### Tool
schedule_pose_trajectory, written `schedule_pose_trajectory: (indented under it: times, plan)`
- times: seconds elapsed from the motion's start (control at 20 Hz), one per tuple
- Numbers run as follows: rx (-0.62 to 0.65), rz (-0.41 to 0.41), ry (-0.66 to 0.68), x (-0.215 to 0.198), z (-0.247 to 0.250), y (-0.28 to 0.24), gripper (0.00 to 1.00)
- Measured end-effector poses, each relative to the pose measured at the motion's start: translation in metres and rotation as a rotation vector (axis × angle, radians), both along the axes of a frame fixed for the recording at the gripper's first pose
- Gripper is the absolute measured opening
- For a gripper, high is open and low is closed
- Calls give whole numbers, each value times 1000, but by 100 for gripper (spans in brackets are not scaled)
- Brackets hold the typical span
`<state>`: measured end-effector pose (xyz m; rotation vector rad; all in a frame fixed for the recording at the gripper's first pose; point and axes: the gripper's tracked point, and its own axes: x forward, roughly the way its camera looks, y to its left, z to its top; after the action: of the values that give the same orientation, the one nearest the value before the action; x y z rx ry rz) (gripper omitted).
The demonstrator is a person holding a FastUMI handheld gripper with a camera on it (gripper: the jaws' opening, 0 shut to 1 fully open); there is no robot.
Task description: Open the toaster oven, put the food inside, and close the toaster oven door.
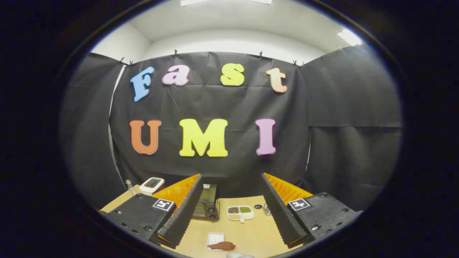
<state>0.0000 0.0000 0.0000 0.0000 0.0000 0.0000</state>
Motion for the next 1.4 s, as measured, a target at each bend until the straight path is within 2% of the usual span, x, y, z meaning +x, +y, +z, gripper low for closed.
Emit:
schedule_pose_trajectory:
  times: [0.35, 0.85, 1.15, 1.4]
  plan:
    - [0, -19, 11, 4, -4, 2, 100]
    - [-16, 1, 12, 23, -9, 31, 100]
    - [-5, -17, 42, 71, -44, 77, 100]
    - [16, 40, 94, 129, -99, 154, 100]
